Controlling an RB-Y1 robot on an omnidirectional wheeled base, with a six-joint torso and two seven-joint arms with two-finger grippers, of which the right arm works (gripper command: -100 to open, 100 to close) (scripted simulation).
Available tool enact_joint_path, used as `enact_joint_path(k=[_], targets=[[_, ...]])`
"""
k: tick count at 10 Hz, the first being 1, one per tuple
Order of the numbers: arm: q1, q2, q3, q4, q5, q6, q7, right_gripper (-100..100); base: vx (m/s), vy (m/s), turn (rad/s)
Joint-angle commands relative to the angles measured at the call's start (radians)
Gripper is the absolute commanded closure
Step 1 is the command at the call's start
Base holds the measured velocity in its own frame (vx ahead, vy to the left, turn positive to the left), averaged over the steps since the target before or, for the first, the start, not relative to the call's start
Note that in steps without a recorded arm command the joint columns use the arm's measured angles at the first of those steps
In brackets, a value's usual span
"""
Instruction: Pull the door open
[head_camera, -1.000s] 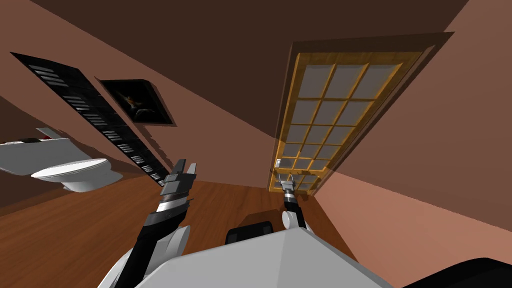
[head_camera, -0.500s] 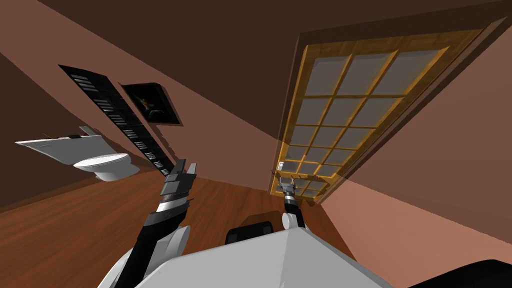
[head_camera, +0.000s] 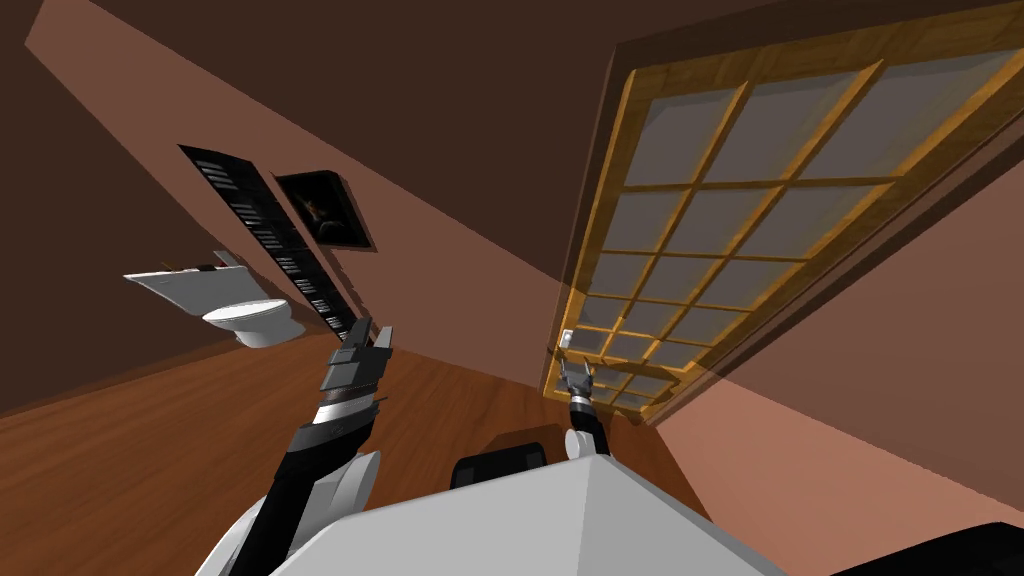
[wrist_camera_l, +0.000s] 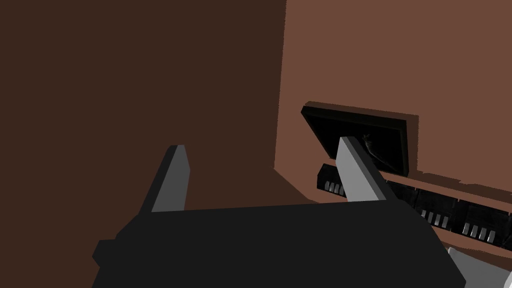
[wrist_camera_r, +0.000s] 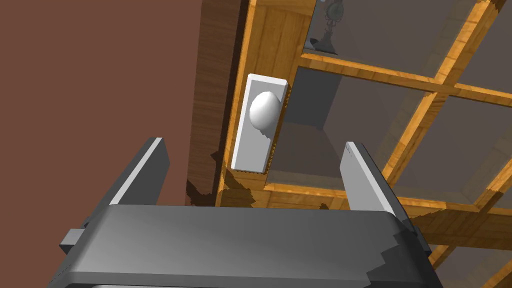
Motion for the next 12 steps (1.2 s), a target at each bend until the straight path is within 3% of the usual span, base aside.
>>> enact_joint_path(k=[1,9,11,12], targets=[[-0.014,-0.001,0.004,0.044,-0.031,-0.006,-0.039,-100,0.064,-0.103,0.216],[-0.057,-0.010,0.020,0.199,-0.124,-0.039,-0.172,-100,0.053,-0.094,0.123],[-0.056,-0.009,0.020,0.197,-0.123,-0.038,-0.169,-100,0.025,-0.050,0.028],[-0.050,-0.035,0.018,0.214,-0.128,-0.046,-0.204,-100,0.109,-0.018,0.057]])
